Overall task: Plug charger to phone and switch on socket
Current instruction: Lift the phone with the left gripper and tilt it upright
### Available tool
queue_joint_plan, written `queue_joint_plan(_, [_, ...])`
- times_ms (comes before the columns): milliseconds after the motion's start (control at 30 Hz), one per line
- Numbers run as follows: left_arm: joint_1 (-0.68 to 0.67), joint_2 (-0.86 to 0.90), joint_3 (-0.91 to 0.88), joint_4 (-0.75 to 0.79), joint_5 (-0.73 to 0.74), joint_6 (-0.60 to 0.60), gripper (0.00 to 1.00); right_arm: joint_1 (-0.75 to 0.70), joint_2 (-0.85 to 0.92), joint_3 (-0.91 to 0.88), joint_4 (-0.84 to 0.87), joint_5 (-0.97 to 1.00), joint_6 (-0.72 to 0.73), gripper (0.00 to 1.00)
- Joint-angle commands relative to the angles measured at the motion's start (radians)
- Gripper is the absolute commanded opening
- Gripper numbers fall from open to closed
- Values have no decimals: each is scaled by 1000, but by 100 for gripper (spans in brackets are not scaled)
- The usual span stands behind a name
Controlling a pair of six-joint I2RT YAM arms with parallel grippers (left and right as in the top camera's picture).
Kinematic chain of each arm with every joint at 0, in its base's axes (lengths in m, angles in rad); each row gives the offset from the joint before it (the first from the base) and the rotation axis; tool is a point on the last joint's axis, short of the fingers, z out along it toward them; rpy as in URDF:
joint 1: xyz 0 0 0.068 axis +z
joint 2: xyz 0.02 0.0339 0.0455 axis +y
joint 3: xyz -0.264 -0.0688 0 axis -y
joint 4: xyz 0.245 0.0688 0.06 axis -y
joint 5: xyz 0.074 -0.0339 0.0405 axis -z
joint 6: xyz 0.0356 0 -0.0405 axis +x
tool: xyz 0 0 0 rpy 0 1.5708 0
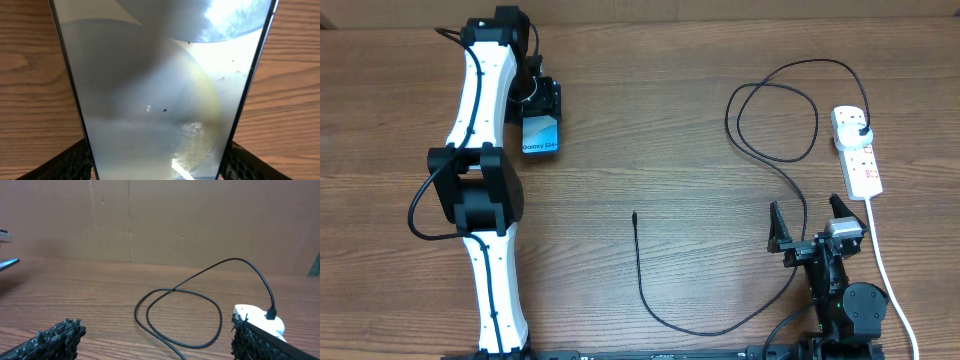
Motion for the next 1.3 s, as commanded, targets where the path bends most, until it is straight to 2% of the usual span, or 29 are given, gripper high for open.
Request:
queue_joint_plan(0, [-6, 4, 61, -14, 106, 21, 4, 6, -6, -11, 5, 2, 6, 100])
queue_joint_plan(200, [-6, 4, 95, -28, 264, 20, 4, 6, -6, -11, 5, 2, 6, 100])
queue_joint_plan(600, [-5, 4, 97, 3, 810, 19, 4, 6, -6, -11, 5, 2, 7, 100])
queue_joint_plan(700, [-5, 4, 97, 35, 961, -13, 4, 6, -6, -11, 5, 2, 6, 100])
queue_joint_plan(867, [-5, 4, 97, 136, 1150, -159, 4, 6, -6, -11, 5, 2, 7, 100])
queue_joint_plan(1033, [-5, 4, 97, 190, 1197, -398, 4, 6, -6, -11, 5, 2, 7, 100])
queue_joint_plan(1267, [-5, 4, 97, 190, 1274, -613, 4, 6, -6, -11, 5, 2, 7, 100])
